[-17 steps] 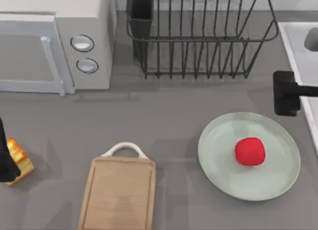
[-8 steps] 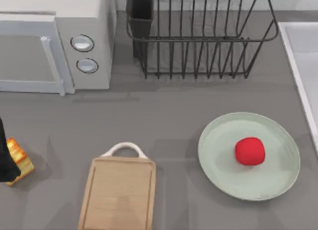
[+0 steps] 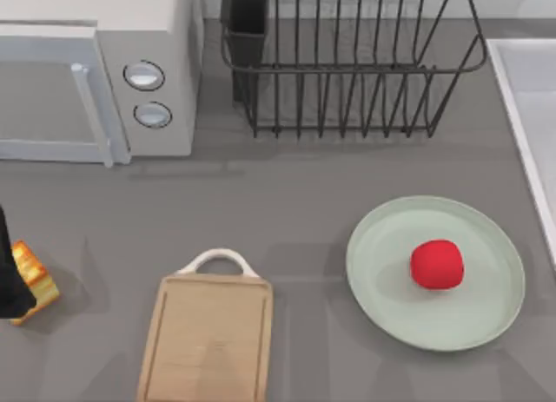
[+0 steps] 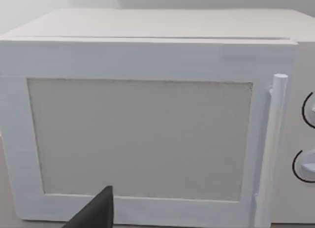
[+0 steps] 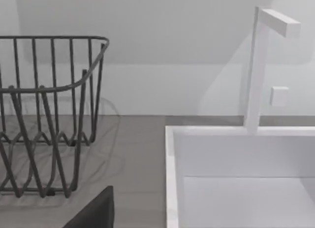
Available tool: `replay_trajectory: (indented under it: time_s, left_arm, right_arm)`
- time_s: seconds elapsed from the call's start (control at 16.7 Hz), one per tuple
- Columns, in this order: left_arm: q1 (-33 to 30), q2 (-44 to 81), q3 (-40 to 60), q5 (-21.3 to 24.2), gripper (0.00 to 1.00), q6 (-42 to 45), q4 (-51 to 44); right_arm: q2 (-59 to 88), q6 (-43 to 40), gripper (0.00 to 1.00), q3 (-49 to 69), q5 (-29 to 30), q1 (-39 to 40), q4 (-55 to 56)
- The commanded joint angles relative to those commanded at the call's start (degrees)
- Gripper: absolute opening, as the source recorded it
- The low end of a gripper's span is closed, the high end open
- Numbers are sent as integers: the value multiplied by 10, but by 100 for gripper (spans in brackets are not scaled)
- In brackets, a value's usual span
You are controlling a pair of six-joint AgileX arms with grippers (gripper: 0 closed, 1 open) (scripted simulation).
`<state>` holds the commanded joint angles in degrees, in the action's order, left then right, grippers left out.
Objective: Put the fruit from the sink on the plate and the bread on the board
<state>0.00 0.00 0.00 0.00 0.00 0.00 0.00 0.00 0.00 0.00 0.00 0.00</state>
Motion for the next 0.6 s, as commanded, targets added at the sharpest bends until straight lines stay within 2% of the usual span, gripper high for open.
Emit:
replay_trajectory:
  time_s: [0.36, 0.6]
  left_arm:
    - [0, 7, 6, 0, 100, 4, -5]
    - [0, 92, 73, 0, 100, 58, -67]
  right_arm:
    - [0, 0, 100, 0, 0, 0, 0]
    - [0, 0, 100, 0, 0, 0, 0]
